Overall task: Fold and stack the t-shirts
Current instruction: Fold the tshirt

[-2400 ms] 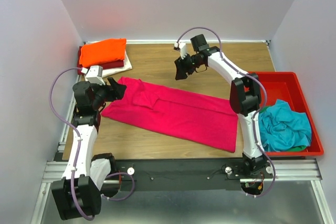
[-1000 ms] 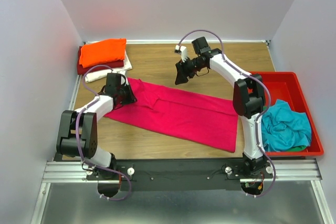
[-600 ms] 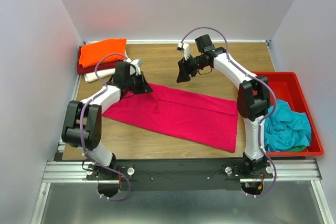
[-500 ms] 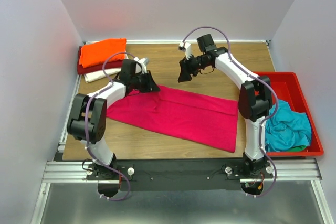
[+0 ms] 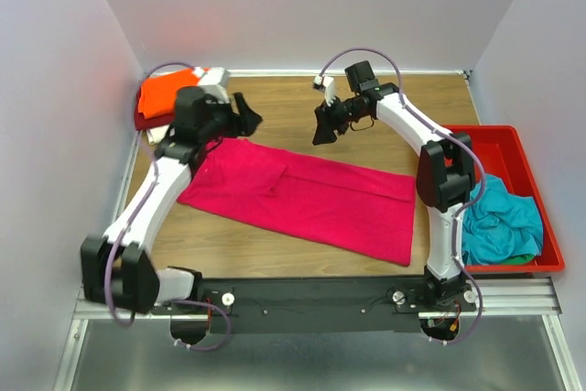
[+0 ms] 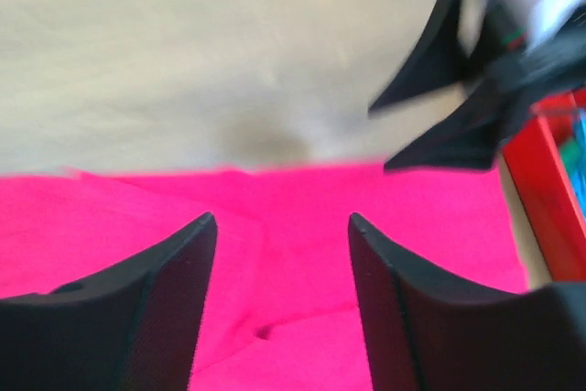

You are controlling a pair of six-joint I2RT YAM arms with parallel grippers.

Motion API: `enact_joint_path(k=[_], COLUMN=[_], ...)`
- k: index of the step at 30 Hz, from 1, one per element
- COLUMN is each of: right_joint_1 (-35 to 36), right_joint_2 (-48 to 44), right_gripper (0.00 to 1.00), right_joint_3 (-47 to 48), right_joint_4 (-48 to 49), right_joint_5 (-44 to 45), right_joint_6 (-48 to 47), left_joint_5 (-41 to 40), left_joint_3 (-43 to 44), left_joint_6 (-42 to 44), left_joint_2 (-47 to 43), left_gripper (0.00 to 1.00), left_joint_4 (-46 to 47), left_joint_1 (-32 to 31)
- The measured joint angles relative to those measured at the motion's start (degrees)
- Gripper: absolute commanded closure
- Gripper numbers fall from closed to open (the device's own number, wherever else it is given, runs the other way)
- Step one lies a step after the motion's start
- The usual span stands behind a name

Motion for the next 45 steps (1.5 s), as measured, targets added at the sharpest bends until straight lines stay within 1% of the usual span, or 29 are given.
enact_joint_path(k=[2, 4, 7, 10, 11, 13, 15, 17, 19, 23, 26, 27, 29, 30, 31, 34, 38, 42, 44, 45], right_joint_1=[0.0, 0.0, 0.0, 0.0, 0.0, 0.02, 0.17, 0.63, 1.22, 3.3, 4.74, 5.11, 5.55, 5.6, 5.51, 5.07, 2.82, -3.5, -6.47, -8.09], right_joint_2=[1.44, 4.04, 8.28, 12.33, 13.57, 15.82, 17.53, 18.82, 19.37, 19.78, 20.04, 20.15, 20.26, 20.33, 20.44, 20.59, 19.45, 15.61, 14.93, 14.78], right_gripper=[0.34, 0.34, 0.34, 0.34, 0.34, 0.34, 0.35, 0.37, 0.4, 0.46, 0.57, 0.68, 0.82, 0.96, 0.99, 0.99, 1.0, 0.99, 0.95, 0.87], right_joint_3=[1.44, 4.26, 8.2, 11.52, 12.2, 13.25, 13.86, 13.9, 14.05, 14.27, 14.25, 14.25, 14.08, 13.92, 13.86, 13.86, 12.37, 7.61, 7.21, 7.21], right_joint_4=[0.04, -0.2, -0.96, -1.64, -1.86, -2.54, -3.08, -3.72, -3.89, -3.98, -4.07, -4.13, -4.2, -4.26, -4.33, -4.48, -3.82, -2.43, -1.92, -1.25], right_joint_5=[-0.04, 0.0, -0.02, 0.0, 0.02, 0.02, 0.04, 0.04, -0.5, -0.9, -1.22, -1.36, -1.51, -1.33, -0.96, 0.48, 3.06, 8.59, 10.6, 11.98], right_joint_6=[0.09, 0.63, 1.18, 1.57, 1.7, 2.01, 2.4, 2.8, 3.15, 4.17, 5.03, 5.35, 5.62, 5.97, 6.16, 7.76, 10.25, 14.03, 15.54, 16.44], left_joint_5=[-2.99, -4.94, -6.6, -7.39, -7.63, -7.82, -8.5, -9.55, -10.54, -12.46, -13.62, -13.97, -14.62, -14.88, -15.15, -15.63, -15.91, -15.93, -15.37, -14.49], left_joint_3=[-2.21, -7.26, -16.76, -25.09, -29.22, -33.38, -35.26, -34.4, -32.11, -27.47, -26.4, -26.36, -26.29, -26.1, -25.81, -24.46, -23.28, -23.23, -23.34, -23.58], left_joint_6=[0.68, -0.31, -3.96, -8.63, -11.23, -14.25, -16.7, -18.05, -18.27, -17.94, -17.49, -17.35, -16.79, -16.57, -16.24, -15.21, -13.9, -13.11, -12.66, -11.98], left_joint_2=[-7.39, -14.78, -22.23, -25.0, -25.53, -27.28, -30.45, -33.66, -34.99, -35.12, -35.32, -35.43, -35.58, -35.58, -35.58, -35.6, -35.71, -36.24, -36.22, -35.98], left_gripper=[0.28, 0.28, 0.31, 0.33, 0.34, 0.34, 0.34, 0.34, 0.34, 0.34, 0.34, 0.34, 0.34, 0.34, 0.34, 0.34, 0.34, 0.34, 0.34, 0.34], left_joint_4=[0.66, 2.1, 2.12, 0.02, -1.7, -3.89, -6.56, -7.37, -7.58, -7.98, -8.39, -8.57, -9.14, -9.53, -9.94, -10.91, -11.17, -10.97, -10.27, -9.42], left_joint_1=[2.03, 4.66, 8.2, 8.85, 8.87, 8.87, 8.87, 8.85, 8.87, 8.87, 8.87, 8.87, 8.87, 8.87, 8.87, 8.87, 8.87, 8.87, 8.87, 8.87])
